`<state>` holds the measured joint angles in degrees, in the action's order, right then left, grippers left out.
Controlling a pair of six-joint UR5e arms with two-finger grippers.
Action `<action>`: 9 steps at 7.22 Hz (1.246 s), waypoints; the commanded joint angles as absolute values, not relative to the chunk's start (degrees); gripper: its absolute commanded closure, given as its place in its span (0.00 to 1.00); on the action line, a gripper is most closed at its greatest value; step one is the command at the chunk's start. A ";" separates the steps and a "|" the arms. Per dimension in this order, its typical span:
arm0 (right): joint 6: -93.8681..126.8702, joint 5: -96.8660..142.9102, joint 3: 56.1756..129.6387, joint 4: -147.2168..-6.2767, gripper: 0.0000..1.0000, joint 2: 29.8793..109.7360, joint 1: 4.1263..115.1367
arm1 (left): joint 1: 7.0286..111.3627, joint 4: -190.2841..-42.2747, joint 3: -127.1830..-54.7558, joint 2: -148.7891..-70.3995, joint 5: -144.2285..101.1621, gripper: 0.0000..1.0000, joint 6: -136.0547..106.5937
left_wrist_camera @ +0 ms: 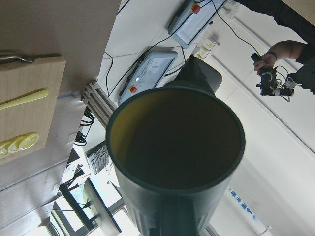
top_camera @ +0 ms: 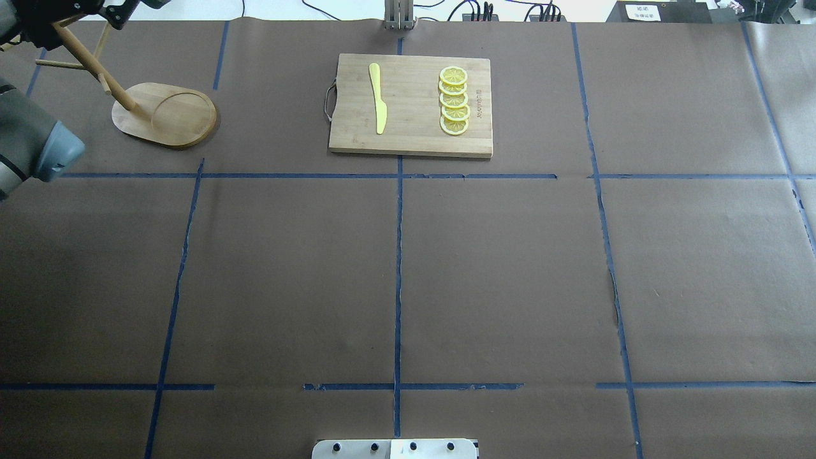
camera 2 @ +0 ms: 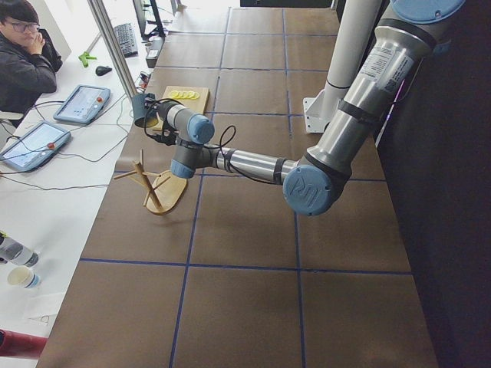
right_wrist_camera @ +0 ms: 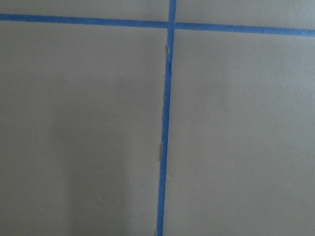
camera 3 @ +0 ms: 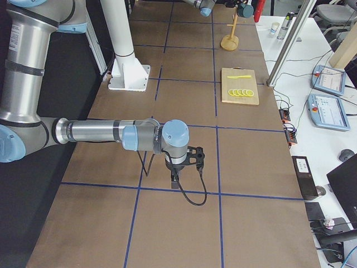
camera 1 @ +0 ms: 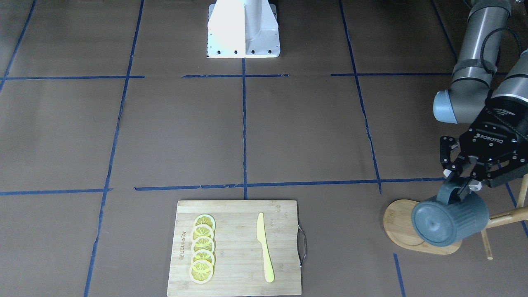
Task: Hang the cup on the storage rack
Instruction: 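Hook the mug's handle onto the wooden stand's arm with the left gripper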
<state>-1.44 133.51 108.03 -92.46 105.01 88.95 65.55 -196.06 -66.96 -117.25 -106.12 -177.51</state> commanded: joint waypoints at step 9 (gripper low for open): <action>-1.41 133.51 108.19 -92.46 0.00 104.94 88.95 | 66.45 -212.78 -53.79 -116.46 -106.52 1.00 -177.36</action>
<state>-1.41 133.51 108.20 -92.46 104.94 89.02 66.41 -212.59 -54.40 -116.46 -106.50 -177.45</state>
